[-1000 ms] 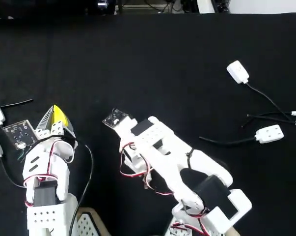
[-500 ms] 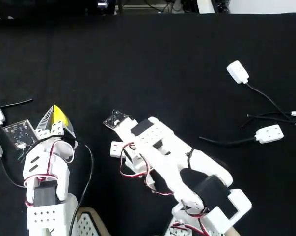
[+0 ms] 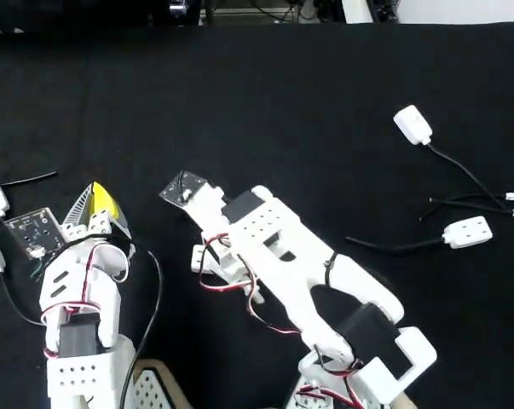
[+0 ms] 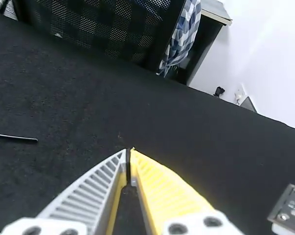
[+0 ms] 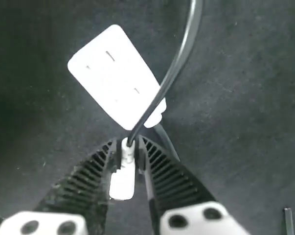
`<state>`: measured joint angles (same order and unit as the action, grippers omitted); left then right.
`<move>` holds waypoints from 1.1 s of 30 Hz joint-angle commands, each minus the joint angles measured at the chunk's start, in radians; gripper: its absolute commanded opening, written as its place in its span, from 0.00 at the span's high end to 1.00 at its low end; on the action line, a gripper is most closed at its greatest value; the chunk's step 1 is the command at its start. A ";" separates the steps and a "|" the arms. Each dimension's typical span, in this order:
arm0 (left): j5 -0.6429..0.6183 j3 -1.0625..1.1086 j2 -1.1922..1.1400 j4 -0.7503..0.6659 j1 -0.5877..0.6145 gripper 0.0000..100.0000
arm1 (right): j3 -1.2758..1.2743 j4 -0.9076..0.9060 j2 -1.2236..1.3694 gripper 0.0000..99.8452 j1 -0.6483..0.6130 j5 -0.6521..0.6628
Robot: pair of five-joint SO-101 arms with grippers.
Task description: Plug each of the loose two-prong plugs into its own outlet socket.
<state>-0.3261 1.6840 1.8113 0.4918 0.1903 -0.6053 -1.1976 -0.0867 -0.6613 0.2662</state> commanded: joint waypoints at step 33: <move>0.008 0.016 0.006 0.003 0.010 0.97 | -0.153 -0.043 -0.002 0.80 -0.014 0.083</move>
<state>-0.3261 1.6840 1.8113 0.4918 0.1903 -0.7265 -1.2727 -0.0867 -0.6613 0.3506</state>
